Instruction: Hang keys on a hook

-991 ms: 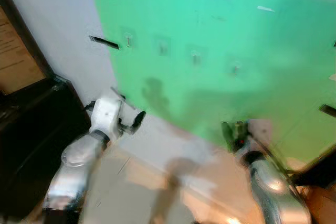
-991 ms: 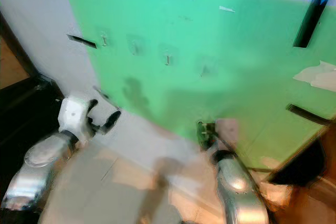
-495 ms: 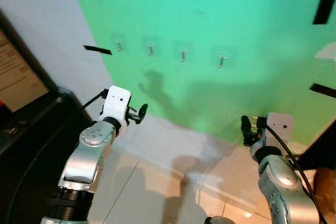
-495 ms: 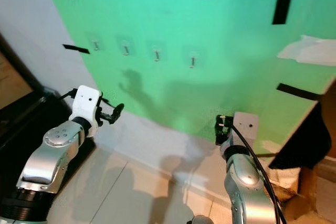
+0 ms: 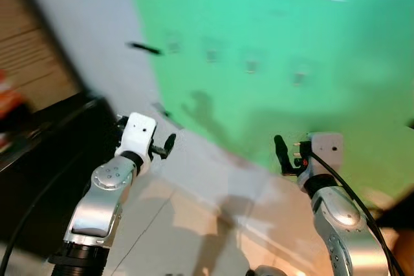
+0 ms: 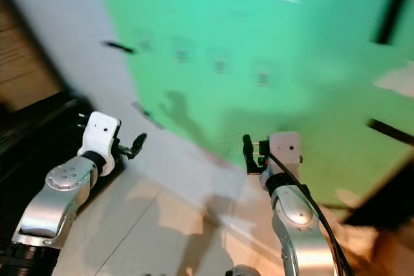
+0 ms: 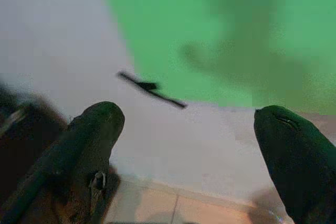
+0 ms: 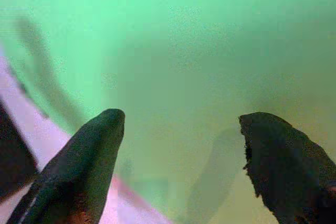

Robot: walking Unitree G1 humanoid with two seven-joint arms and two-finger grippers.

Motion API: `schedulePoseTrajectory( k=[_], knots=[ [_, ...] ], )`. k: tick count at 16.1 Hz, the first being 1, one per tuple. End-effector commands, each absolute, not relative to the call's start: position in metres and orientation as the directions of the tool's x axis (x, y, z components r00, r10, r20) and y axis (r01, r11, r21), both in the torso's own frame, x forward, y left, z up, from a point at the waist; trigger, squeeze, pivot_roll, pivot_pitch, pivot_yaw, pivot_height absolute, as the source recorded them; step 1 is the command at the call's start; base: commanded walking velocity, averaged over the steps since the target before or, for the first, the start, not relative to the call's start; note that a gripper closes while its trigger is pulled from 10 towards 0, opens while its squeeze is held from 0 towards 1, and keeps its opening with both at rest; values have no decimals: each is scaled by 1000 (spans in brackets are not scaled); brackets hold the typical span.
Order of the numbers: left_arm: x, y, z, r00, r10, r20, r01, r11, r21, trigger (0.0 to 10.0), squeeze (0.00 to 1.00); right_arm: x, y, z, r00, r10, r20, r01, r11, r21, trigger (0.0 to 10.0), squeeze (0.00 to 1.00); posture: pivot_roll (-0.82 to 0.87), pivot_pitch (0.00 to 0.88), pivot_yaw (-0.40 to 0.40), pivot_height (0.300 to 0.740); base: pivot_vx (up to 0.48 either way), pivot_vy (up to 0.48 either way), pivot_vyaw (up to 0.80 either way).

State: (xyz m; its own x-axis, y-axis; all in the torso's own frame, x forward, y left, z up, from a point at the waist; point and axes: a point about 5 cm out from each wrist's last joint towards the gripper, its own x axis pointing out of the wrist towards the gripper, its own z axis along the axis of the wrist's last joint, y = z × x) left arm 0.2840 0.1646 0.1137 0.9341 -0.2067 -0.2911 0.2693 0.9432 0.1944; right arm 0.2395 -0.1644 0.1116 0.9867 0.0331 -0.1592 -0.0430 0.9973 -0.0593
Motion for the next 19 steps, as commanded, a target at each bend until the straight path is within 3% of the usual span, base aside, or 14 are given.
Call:
schedulePoseTrajectory(
  k=[1, 8, 15, 19],
  knots=[
    [288, 166, 124, 948, -198, -249, 249, 948, 197, 10000, 0, 240, -163, 112, 990, 34, -140, -41, 998, -48, 10000, 1000, -132, 0, 69, 740, 0, 0, 800],
    [287, 144, 122, 896, -350, -274, 395, 909, 132, 10000, 0, 241, -159, 114, 990, 59, -131, -63, 998, -29, 10000, 1000, -153, 0, 91, 740, 0, 0, 800],
    [288, 151, 136, 958, -262, -119, 281, 943, 181, 10000, 0, 248, -161, 116, 993, 5, -116, -10, 999, -42, 10000, 1000, -126, 0, 71, 740, 0, 0, 789],
    [287, 158, 134, 968, -225, -111, 242, 954, 176, 10000, 0, 251, -165, 109, 986, -47, -158, 35, 996, -76, 10000, 1000, -107, 0, 58, 740, 0, 0, 0]
  ],
)
